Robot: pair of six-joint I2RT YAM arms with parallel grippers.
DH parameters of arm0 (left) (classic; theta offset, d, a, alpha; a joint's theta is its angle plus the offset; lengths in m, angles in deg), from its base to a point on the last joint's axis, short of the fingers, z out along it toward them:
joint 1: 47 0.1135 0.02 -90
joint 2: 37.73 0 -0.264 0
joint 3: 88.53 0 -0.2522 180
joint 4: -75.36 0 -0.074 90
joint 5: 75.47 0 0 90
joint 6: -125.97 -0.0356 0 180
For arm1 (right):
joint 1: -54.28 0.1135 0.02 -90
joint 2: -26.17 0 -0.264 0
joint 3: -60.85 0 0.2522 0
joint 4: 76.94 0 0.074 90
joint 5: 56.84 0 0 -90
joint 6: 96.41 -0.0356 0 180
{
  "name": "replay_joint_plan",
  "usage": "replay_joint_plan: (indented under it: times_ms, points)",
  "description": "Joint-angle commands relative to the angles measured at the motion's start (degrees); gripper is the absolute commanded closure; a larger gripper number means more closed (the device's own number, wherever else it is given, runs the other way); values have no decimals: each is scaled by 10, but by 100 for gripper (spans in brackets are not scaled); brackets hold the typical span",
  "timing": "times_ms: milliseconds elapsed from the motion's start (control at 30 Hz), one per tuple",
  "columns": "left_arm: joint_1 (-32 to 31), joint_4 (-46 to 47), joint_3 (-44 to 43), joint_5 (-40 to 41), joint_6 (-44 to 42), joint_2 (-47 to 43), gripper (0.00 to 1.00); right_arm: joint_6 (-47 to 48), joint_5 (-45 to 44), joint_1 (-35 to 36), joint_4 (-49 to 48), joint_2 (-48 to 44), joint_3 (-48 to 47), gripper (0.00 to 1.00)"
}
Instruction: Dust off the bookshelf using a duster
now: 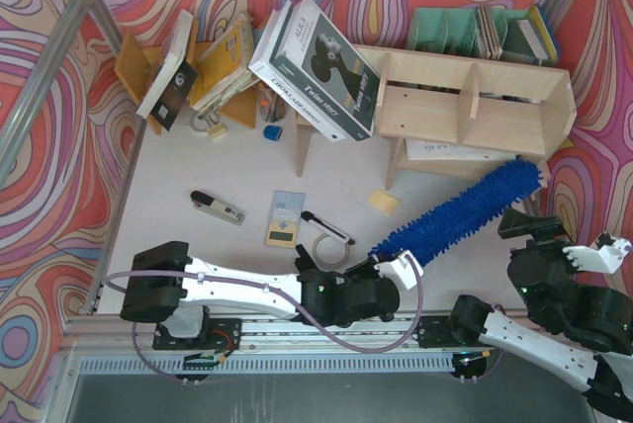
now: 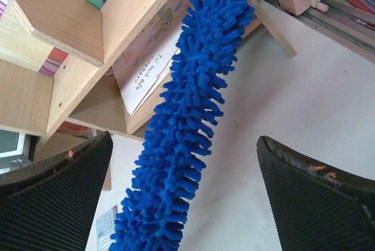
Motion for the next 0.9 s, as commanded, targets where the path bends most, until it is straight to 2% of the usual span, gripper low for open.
replay_joint_plan:
  times_ms: [0,433,700,867]
  points:
    - [-10,4,24,40,-1,-23,100,-8,-11,2,19,5,4,1]
    - [-26,-50,82,4,9,-58,100,-9,-12,2,20,10,4,1]
    - [-2,-94,39,4,25,8,100,-11,-10,3,20,0,5,1]
    - [24,-80,17,13,27,35,100,-11,-9,3,18,-11,6,1]
